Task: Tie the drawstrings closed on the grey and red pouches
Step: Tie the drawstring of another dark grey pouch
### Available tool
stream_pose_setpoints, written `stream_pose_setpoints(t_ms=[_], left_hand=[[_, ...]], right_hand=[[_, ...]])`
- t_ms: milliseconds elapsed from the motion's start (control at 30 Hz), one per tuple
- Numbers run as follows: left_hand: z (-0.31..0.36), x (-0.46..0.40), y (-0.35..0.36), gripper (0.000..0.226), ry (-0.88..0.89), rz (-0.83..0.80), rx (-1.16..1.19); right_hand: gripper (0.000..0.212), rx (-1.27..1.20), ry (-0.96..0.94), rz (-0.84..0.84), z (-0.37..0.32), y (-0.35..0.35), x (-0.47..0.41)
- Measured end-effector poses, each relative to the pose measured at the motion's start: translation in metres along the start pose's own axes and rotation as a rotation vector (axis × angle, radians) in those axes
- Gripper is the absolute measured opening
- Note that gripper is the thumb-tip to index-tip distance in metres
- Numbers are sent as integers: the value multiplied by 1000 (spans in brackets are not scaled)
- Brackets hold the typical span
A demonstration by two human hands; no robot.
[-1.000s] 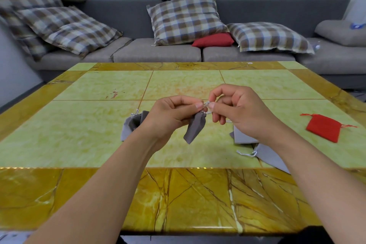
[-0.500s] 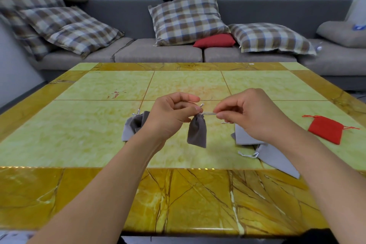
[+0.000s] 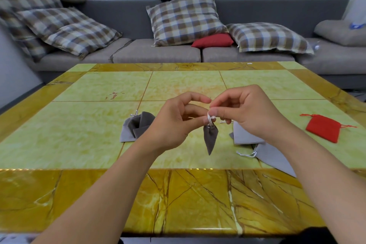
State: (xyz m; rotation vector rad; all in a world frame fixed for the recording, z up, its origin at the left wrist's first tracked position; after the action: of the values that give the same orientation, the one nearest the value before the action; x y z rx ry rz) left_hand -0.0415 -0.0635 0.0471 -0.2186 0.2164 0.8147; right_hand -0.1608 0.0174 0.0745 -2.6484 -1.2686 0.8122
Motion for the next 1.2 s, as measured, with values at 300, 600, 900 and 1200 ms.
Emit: stream_pose_setpoints(t_ms=[300, 600, 900, 1200], left_hand=[[3, -2, -7, 23, 4, 147, 117], [2, -1, -13, 15, 90, 324, -133], [-5, -4, -13, 13, 65, 368, -243], [3, 1, -16, 8, 151, 495, -312]], right_hand=[[6, -196, 219, 97, 17, 1, 1], [10, -134, 224, 84, 18, 5, 3], [1, -190, 348, 202, 26, 12, 8], [15, -314, 530, 179, 34, 28, 19]])
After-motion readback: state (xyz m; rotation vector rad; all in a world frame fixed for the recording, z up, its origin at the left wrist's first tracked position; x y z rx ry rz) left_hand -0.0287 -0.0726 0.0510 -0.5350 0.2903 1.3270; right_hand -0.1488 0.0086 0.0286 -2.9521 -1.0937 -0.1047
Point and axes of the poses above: each hand's wrist, its own x-axis away from the middle knuckle, its own y-axis out of the palm, z = x × y, the point moved 8 cm from there along -x, towards the middle knuckle, and after that the axes turned 15 degrees about z, right-handed, at the moved point
